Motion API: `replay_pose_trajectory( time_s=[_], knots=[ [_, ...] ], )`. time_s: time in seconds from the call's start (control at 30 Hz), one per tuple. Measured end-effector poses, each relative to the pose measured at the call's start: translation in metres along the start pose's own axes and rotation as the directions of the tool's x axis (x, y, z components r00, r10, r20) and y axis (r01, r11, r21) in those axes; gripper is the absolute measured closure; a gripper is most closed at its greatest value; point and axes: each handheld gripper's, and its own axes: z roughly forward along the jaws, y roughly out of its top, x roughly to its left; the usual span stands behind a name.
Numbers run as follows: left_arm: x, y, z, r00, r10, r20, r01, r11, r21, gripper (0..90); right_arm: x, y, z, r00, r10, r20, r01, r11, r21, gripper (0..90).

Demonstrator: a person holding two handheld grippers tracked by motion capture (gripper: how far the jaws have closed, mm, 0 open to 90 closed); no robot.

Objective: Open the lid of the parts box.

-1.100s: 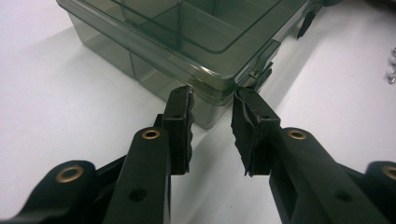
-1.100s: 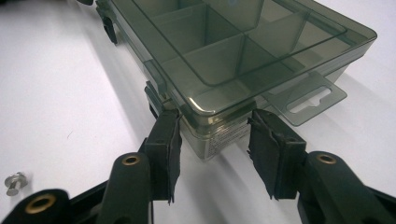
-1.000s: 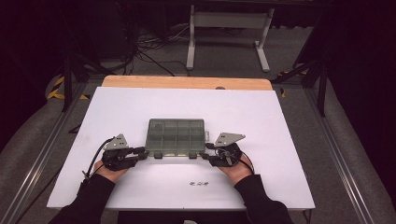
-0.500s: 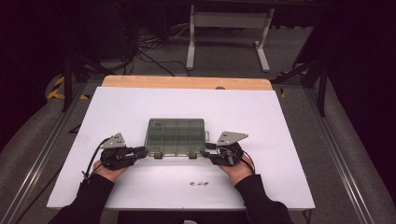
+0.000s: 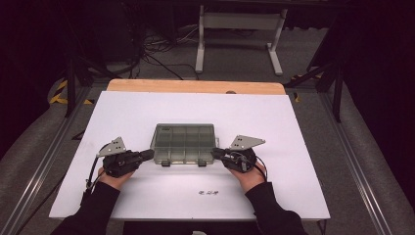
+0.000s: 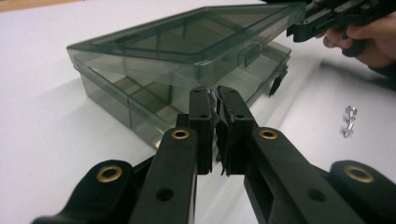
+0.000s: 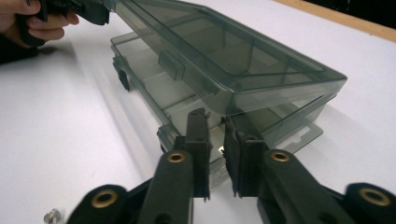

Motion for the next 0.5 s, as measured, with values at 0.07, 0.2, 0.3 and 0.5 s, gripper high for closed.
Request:
replay_pose_trajectory(
  time_s=[0.07, 0.2, 0.3, 0.5],
  knots=[
    [0.0, 0.001, 0.0, 0.9999, -0.013, -0.006, 0.013, 0.9999, -0.007, 85.6, 0.001, 0.002, -0.001, 0.9999, -0.002, 0.01, 0.002, 1.0, -0.013, 84.7],
    [-0.002, 0.005, 0.002, 0.9997, -0.003, -0.024, 0.003, 0.9997, -0.025, 85.6, 0.001, 0.004, -0.001, 0.9997, 0.005, 0.025, -0.004, 1.0, -0.025, 88.0],
    [-0.005, 0.007, 0.004, 0.9993, 0.01, -0.037, -0.011, 0.9992, -0.039, 84.8, 0.0, 0.006, 0.0, 0.9996, 0.006, 0.029, -0.005, 0.999, -0.033, 89.5],
    [-0.003, 0.014, 0.01, 0.9985, 0.023, -0.05, -0.025, 0.9987, -0.044, 84.7, -0.002, 0.013, 0.001, 0.9994, -0.003, 0.033, 0.005, 0.999, -0.05, 89.7]
  ],
)
